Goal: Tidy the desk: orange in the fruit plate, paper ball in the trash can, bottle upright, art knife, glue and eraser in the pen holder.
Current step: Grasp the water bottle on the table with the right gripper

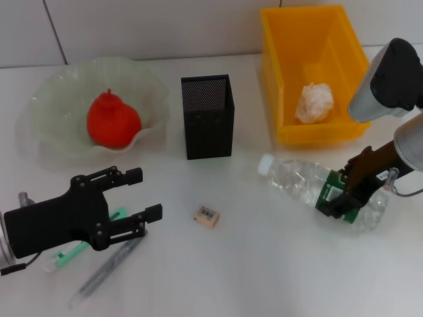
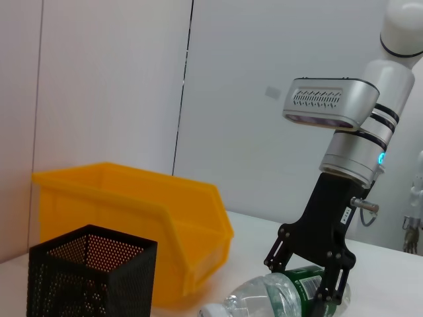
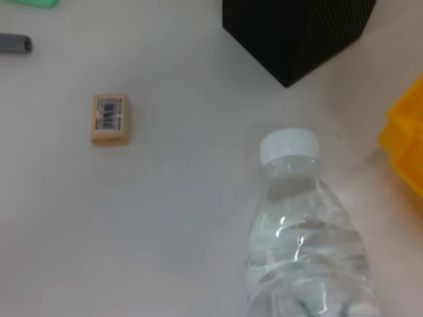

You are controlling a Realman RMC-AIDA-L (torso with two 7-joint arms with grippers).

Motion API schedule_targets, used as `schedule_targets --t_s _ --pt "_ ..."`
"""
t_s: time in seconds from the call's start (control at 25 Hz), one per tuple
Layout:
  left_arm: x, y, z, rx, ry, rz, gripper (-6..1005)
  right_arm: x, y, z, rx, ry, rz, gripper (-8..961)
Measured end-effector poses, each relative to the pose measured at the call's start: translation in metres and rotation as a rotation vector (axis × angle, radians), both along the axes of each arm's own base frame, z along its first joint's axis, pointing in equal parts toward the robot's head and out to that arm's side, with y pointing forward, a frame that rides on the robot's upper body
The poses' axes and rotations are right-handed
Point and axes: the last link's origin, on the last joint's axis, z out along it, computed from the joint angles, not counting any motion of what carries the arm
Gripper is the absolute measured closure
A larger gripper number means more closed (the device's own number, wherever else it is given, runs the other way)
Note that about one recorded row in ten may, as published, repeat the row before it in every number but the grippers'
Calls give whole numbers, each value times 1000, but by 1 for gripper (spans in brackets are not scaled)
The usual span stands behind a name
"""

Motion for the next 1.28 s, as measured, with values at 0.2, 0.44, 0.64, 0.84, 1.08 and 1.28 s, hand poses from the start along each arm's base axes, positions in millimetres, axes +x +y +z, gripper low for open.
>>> schedule_targets --t_s 0.2,0.44,0.64,0.84,1.08,1.28 --pt "0 0 -1 -2 -2 2 246 -1 2 0 -3 -24 -19 190" --pt "0 -1 -1 -3 -2 2 246 -2 5 0 4 -45 -35 189" --pt "0 0 -1 -2 -2 2 246 -5 7 0 -5 -70 -41 189" --pt "0 1 -1 -1 2 2 247 -10 8 -1 -16 -90 -50 188" --pt "0 1 -1 1 4 4 247 -13 11 -3 -20 -127 -61 188" --pt "0 1 -1 4 5 2 247 -14 13 -6 -29 -132 -60 187"
